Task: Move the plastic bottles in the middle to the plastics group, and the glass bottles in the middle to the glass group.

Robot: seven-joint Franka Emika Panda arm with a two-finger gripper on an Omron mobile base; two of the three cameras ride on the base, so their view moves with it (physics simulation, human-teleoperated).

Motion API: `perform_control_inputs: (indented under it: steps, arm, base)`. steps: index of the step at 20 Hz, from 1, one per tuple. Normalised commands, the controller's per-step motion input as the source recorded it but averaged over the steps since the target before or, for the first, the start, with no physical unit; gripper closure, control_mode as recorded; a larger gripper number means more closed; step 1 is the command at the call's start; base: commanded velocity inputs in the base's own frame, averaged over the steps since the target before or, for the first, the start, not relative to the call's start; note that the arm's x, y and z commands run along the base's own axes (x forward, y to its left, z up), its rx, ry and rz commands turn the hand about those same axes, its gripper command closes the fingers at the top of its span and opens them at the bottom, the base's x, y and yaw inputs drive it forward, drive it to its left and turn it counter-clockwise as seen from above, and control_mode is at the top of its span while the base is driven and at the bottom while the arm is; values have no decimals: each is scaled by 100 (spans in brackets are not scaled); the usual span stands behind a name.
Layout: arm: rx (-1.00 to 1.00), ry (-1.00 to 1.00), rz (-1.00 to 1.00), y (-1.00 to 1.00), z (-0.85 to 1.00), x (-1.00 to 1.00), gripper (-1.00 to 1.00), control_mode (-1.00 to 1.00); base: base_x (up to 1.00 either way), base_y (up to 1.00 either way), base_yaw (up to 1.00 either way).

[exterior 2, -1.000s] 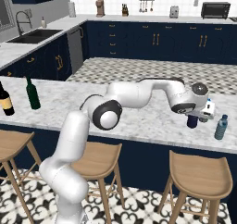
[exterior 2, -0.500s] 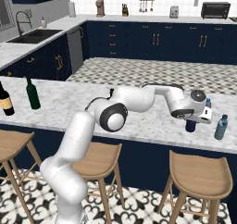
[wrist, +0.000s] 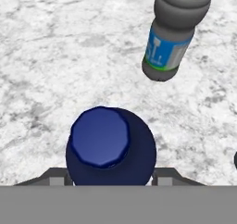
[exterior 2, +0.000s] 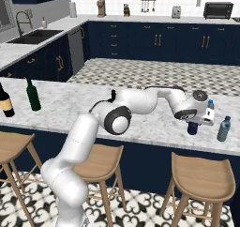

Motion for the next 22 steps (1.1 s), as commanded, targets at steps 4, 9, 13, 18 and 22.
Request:
perform_control_inputs:
  steps: [4, 9, 13, 18, 22]
  arm:
    - [0, 3, 0, 0, -16, 8, 100, -100]
    - [0, 1, 0, 0, 0, 0, -100, -100]
    - [-2, 0, 0, 0, 5, 0, -100, -100]
    - [-4, 0, 0, 13, 3, 0, -100, -100]
    - [-9, 1, 0, 24, 43, -3, -100, -100]
  base:
    - [0, 0, 0]
    - [0, 0, 0]
    - [0, 0, 0]
    - [0, 0, 0]
    - [0, 0, 0]
